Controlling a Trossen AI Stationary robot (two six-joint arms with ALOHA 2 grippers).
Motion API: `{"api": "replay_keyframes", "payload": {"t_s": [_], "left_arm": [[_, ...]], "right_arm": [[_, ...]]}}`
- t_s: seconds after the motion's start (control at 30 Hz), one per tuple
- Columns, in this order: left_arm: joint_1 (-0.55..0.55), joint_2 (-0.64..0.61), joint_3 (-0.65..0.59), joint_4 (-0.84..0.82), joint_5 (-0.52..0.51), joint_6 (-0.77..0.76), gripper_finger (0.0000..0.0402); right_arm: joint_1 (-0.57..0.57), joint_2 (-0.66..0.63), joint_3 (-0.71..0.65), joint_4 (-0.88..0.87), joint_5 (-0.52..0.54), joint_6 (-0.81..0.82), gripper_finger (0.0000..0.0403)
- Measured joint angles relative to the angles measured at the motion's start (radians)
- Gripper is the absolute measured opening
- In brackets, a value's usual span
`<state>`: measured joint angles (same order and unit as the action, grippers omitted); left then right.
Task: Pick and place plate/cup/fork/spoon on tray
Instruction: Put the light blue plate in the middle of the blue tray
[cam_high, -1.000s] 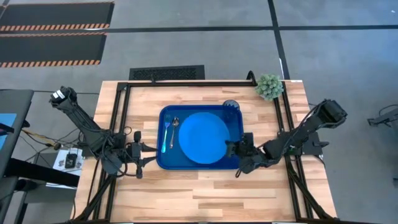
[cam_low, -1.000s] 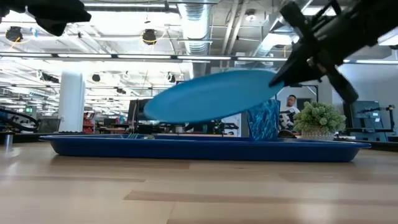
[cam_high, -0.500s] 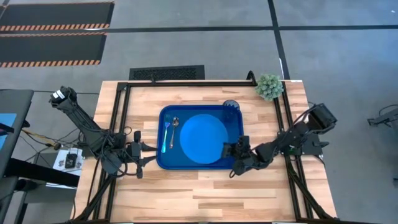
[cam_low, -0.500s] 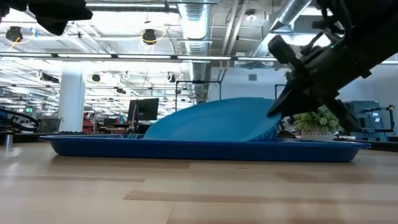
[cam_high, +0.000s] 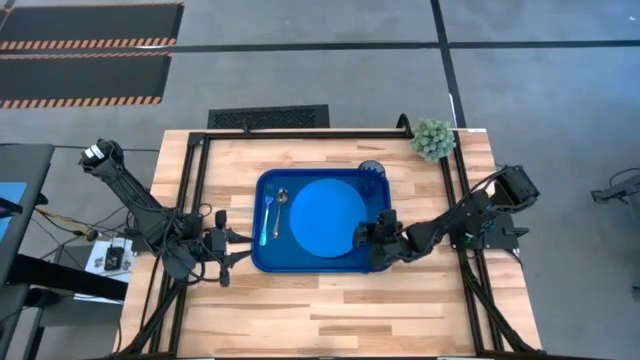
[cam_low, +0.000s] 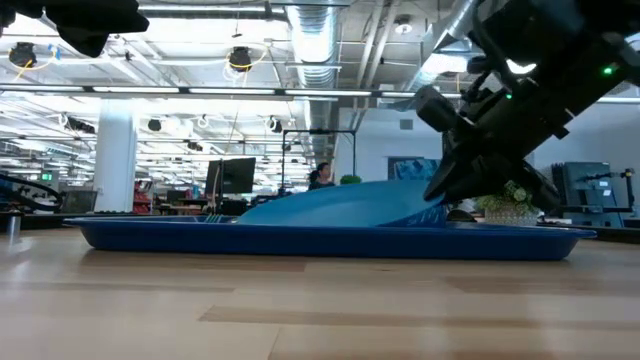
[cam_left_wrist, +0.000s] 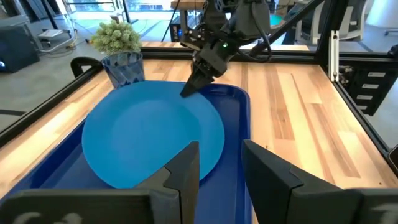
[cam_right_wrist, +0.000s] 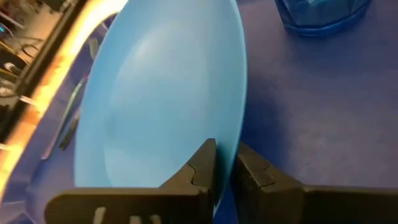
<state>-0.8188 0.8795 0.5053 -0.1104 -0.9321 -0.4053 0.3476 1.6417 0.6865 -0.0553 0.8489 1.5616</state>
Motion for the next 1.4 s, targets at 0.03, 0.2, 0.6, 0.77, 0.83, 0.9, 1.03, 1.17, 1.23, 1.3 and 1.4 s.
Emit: {"api": "replay_keyframes", "payload": {"t_s": [0.03, 0.2, 0.6, 0.77, 0.83, 0.9, 1.03, 1.17, 1.23, 1.3, 1.4], "left_arm": [[0.0, 0.0, 0.0, 0.0, 0.0, 0.0, 0.0109], [0.0, 0.0, 0.0, 0.0, 0.0, -0.01, 0.0109], [0.0, 0.0, 0.0, 0.0, 0.001, -0.01, 0.0109], [0.0, 0.0, 0.0, -0.001, 0.002, -0.031, 0.0109], [0.0, 0.0, 0.0, -0.002, 0.002, -0.055, 0.0109], [0.0, 0.0, 0.0, -0.005, 0.002, -0.069, 0.0109], [0.02, 0.011, 0.0, -0.008, 0.015, -0.079, 0.0109], [0.1, 0.037, 0.0, -0.01, 0.088, -0.089, 0.0105], [0.152, 0.058, 0.001, -0.01, 0.128, -0.083, 0.0092], [0.199, 0.075, 0.001, -0.014, 0.162, -0.064, 0.0073], [0.252, 0.09, 0.001, -0.01, 0.202, -0.039, 0.0039]], "right_arm": [[-0.006, 0.0, 0.0, -0.001, -0.011, -0.007, 0.0054], [-0.033, 0.0, 0.0, -0.028, -0.103, -0.006, 0.0053], [-0.063, 0.0, 0.0, -0.076, -0.207, -0.02, 0.0072], [-0.061, 0.001, 0.0, -0.078, -0.233, -0.064, 0.0112], [-0.061, 0.001, 0.005, -0.077, -0.237, -0.097, 0.0127], [-0.061, 0.001, 0.012, -0.075, -0.25, -0.129, 0.0138], [-0.052, 0.001, 0.032, -0.075, -0.254, -0.212, 0.0149], [-0.048, 0.001, 0.052, -0.074, -0.317, -0.34, 0.0137], [-0.046, 0.001, 0.053, -0.075, -0.326, -0.372, 0.0122], [-0.045, 0.001, 0.053, -0.087, -0.327, -0.385, 0.0106], [-0.046, -0.005, 0.053, -0.124, -0.325, -0.405, 0.0082]]}}
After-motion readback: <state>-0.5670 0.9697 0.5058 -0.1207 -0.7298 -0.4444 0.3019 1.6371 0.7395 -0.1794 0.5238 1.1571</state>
